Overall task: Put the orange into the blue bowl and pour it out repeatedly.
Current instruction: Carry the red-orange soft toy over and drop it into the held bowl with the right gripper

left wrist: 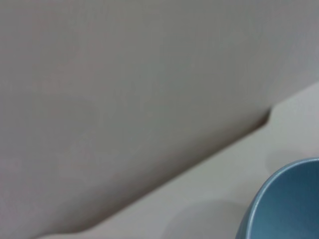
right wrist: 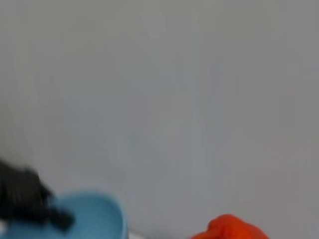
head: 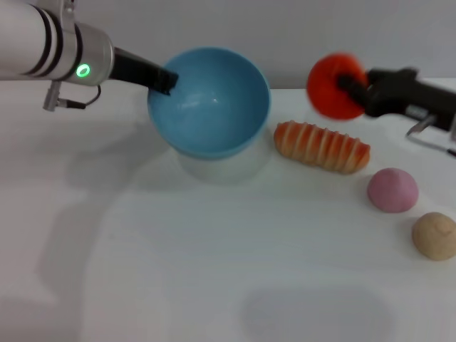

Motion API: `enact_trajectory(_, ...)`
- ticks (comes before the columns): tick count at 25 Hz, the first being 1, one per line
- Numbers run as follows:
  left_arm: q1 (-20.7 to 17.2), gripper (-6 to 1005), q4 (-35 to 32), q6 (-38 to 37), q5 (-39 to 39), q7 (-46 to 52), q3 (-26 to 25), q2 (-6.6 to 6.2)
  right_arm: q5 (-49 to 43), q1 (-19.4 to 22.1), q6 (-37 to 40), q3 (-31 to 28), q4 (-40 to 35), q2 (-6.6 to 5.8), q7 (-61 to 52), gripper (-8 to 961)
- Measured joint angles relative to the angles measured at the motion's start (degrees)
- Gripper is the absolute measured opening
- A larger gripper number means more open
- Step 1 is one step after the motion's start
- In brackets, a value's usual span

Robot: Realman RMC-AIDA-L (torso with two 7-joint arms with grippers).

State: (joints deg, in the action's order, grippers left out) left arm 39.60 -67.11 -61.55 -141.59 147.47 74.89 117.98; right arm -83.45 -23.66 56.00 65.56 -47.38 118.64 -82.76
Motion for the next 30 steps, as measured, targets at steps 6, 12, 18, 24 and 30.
enact_trajectory(6,-0.1,-1,0.2,-1.1,0.4,1.6,7.8,0.21,-3.0,0.3,12.1,-7.7,-5.7,-0.25,-0.2,106)
enact_trajectory(12,-0.1,0,1.3,-0.2,1.0,2.7,11.3,0.48,-3.9,-0.6,21.3,-6.3,-6.7,-0.31,-0.5,37)
enact_trajectory(18,-1.0,0,1.4,1.3,5.0,2.1,11.5,0.38,-4.5,-2.2,22.6,1.5,-5.3,-0.07,-2.5,21)
enact_trajectory(24,-1.0,-1,1.2,1.5,5.2,2.1,13.5,0.32,-4.6,-5.1,20.8,3.3,-0.3,0.10,-2.6,28)
enact_trajectory(30,-1.2,-1,1.2,1.6,5.5,2.1,13.6,0.22,-4.7,-7.2,18.2,3.9,3.5,0.02,-2.9,36)
